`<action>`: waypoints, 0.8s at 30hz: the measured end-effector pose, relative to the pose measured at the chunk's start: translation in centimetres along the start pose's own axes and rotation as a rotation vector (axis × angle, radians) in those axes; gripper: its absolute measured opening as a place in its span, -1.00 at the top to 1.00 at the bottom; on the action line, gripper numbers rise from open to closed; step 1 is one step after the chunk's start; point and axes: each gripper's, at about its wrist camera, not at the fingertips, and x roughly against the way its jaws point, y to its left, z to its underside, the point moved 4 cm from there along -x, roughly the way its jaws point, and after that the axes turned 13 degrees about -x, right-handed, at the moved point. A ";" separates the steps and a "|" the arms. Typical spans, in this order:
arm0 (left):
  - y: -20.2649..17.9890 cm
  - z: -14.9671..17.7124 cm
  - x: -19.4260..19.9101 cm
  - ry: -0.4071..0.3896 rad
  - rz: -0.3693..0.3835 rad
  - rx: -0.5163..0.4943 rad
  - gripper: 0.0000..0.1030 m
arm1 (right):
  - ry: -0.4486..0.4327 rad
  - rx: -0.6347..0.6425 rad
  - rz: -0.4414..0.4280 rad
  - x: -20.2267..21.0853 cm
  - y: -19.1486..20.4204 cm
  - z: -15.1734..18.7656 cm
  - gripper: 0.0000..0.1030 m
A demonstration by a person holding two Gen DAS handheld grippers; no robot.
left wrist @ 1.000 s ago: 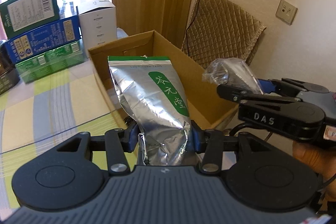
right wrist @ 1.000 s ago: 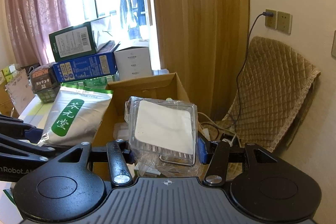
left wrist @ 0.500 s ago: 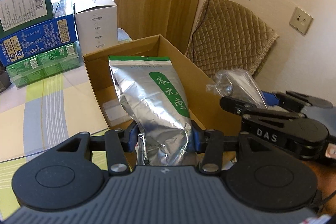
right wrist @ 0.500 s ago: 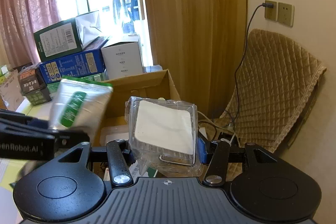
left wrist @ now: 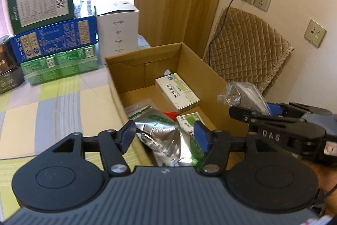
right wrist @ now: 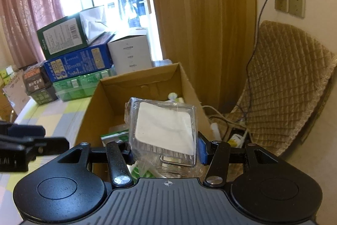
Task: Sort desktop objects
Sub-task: 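Open both tools to drop the foil packet and container into the box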
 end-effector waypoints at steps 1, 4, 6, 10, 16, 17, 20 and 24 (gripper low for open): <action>0.1 0.3 0.3 -0.001 -0.004 0.003 -0.20 | 0.006 -0.002 -0.014 -0.1 0.1 -0.1 -0.20; 0.5 1.0 1.0 -0.003 -0.017 0.012 -0.38 | -0.023 -0.015 -0.019 0.4 0.2 -0.4 -0.64; 0.6 1.5 1.6 -0.007 -0.037 0.010 -0.60 | -0.036 -0.020 -0.019 1.0 0.1 -0.5 -0.65; 0.4 2.5 2.9 -0.034 -0.079 -0.015 -0.90 | -0.048 -0.049 -0.010 2.8 -0.6 0.1 -0.66; -0.8 4.3 4.9 -0.040 -0.106 -0.014 -0.97 | -0.043 -0.105 0.004 6.5 -1.7 2.3 -0.82; -1.1 4.6 5.2 -0.036 -0.109 -0.010 -0.97 | -0.042 -0.111 0.006 7.3 -1.8 2.8 -0.86; -2.0 5.4 6.2 -0.035 -0.106 0.007 -0.98 | -0.035 -0.114 0.006 9.2 -1.7 4.0 -0.92; -3.1 6.3 7.5 -0.020 -0.077 0.027 -0.98 | -0.031 -0.086 0.013 11.6 -1.1 5.6 -0.96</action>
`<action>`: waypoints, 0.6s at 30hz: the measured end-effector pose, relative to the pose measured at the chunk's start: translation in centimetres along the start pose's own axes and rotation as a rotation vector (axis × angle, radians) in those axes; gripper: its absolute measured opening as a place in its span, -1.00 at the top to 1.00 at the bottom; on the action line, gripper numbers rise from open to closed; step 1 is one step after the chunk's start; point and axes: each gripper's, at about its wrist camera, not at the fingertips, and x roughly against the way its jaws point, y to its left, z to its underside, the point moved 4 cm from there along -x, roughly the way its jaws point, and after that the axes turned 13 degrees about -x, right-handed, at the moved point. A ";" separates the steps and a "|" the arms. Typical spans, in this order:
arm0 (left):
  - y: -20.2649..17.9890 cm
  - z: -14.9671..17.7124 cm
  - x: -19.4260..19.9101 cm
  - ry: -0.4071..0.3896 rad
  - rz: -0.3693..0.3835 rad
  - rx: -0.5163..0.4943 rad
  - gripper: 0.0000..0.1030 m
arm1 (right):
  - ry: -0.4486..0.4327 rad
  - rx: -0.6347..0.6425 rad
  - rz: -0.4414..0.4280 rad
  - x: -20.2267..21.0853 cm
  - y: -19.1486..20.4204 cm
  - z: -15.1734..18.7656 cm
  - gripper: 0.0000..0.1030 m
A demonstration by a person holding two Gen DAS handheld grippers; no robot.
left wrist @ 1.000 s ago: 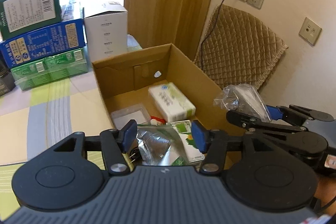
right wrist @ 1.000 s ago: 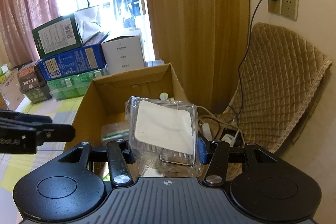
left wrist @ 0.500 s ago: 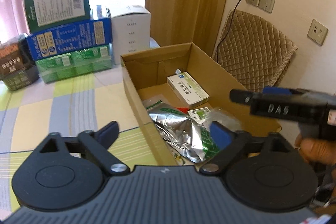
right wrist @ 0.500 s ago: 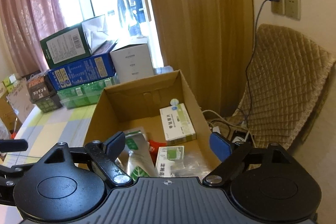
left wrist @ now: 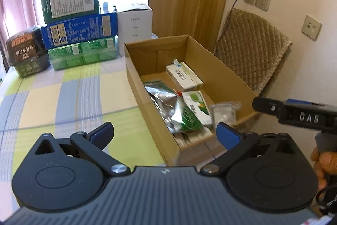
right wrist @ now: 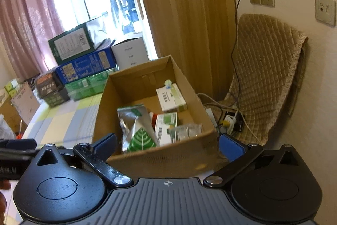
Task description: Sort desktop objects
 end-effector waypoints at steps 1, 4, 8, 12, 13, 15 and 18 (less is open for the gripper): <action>-0.1 0.3 0.4 0.003 0.003 0.014 -0.98 | -0.003 0.010 0.002 0.6 0.1 0.3 -0.96; -0.5 0.9 1.7 0.013 0.008 0.038 -0.98 | -0.013 0.038 0.021 2.2 0.4 1.1 -0.96; -1.0 1.6 3.8 -0.001 0.005 0.043 -0.98 | -0.009 0.057 0.034 4.0 0.6 1.8 -0.96; -1.4 2.3 5.5 -0.004 -0.012 0.058 -0.98 | 0.003 0.067 0.034 5.3 0.9 2.5 -0.96; -1.5 2.5 5.9 -0.003 -0.012 0.064 -0.98 | 0.010 0.064 0.031 5.5 1.0 2.6 -0.96; -1.5 2.9 6.5 0.005 -0.014 0.074 -0.98 | 0.021 0.059 0.025 5.9 1.1 2.9 -0.96; -1.6 3.5 7.4 -0.001 -0.016 0.085 -0.98 | 0.026 0.073 0.028 6.4 1.5 3.3 -0.96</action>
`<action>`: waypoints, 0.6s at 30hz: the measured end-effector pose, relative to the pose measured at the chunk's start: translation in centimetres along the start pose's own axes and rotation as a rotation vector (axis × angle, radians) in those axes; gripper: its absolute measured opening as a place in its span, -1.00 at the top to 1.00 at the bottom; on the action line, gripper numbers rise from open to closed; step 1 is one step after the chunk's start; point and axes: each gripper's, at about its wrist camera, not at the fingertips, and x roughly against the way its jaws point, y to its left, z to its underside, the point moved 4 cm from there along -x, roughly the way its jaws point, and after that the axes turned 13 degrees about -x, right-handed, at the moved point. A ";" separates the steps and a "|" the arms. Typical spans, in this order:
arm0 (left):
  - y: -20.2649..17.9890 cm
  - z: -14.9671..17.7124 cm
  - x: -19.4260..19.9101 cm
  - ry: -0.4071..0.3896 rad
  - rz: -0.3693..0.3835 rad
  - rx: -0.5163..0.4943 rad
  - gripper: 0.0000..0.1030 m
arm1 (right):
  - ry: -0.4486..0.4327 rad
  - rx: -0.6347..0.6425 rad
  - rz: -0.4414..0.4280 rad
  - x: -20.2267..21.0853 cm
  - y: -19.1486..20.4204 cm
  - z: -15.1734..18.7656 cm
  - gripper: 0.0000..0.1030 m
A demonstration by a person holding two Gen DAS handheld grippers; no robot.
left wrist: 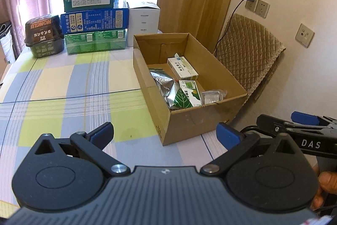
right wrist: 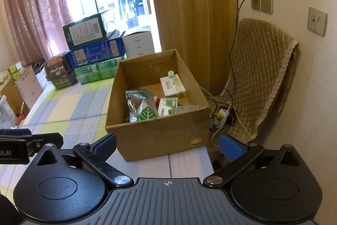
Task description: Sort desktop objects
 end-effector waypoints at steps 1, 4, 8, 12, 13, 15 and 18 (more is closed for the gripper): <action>0.0 0.2 0.3 0.000 0.001 0.005 -0.98 | 0.003 0.004 0.000 0.2 0.1 0.1 -0.96; 0.0 0.7 1.1 -0.003 0.000 0.018 -0.98 | 0.015 0.013 -0.006 0.7 0.4 0.2 -0.96; -0.1 1.1 2.0 -0.008 -0.007 0.030 -0.98 | 0.026 0.029 -0.013 1.5 0.7 0.2 -0.96; -0.1 1.3 2.7 -0.017 -0.010 0.034 -0.98 | 0.028 0.039 -0.017 2.5 0.8 0.3 -0.96; -0.1 1.3 2.8 -0.018 -0.006 0.037 -0.98 | 0.030 0.043 -0.018 2.7 0.9 0.3 -0.96; -0.2 1.3 3.0 -0.019 -0.005 0.040 -0.98 | 0.039 0.046 -0.024 3.2 0.9 0.5 -0.96; -0.5 1.3 3.2 -0.021 -0.004 0.038 -0.98 | 0.043 0.038 -0.032 3.9 0.9 0.6 -0.96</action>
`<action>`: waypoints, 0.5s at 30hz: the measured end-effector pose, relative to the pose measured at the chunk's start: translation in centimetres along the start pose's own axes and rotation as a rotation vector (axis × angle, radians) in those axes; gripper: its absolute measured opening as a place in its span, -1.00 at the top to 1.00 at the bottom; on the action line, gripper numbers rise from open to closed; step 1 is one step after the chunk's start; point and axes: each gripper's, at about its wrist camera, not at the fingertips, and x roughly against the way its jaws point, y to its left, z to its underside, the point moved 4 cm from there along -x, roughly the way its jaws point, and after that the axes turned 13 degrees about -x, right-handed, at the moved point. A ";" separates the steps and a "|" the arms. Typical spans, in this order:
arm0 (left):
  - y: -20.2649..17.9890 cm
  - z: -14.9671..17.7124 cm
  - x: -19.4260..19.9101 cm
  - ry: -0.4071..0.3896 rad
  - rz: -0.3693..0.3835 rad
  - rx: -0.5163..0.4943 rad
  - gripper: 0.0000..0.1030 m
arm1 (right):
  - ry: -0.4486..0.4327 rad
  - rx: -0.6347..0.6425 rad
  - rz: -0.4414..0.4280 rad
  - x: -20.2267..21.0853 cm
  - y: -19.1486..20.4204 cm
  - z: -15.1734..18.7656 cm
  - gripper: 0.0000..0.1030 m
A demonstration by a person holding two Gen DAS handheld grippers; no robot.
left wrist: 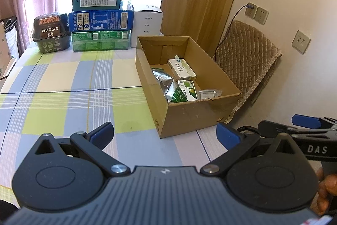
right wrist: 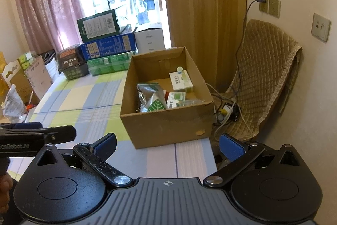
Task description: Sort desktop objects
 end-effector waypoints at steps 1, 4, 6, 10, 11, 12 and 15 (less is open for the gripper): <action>-0.1 0.0 0.1 0.001 0.002 -0.001 -0.98 | -0.001 -0.002 0.000 0.2 0.0 0.0 -0.96; -0.2 0.0 0.2 0.001 0.001 -0.004 -0.98 | -0.007 -0.010 -0.001 0.7 -0.1 -0.1 -0.96; -0.3 0.0 0.2 0.002 0.001 -0.006 -0.98 | -0.010 -0.014 -0.005 1.0 -0.2 -0.3 -0.96; -0.4 -0.1 0.2 -0.001 0.001 -0.008 -0.98 | -0.013 -0.011 -0.007 1.2 -0.1 -0.4 -0.96; -0.5 -0.1 0.3 -0.002 0.001 -0.009 -0.98 | -0.014 -0.011 -0.007 1.2 0.0 -0.5 -0.96; -0.5 -0.1 0.3 -0.003 0.000 -0.010 -0.98 | -0.014 -0.011 -0.007 1.2 0.0 -0.4 -0.96; -0.5 -0.2 0.3 -0.004 0.000 -0.011 -0.98 | -0.015 -0.010 -0.008 1.2 0.0 -0.5 -0.96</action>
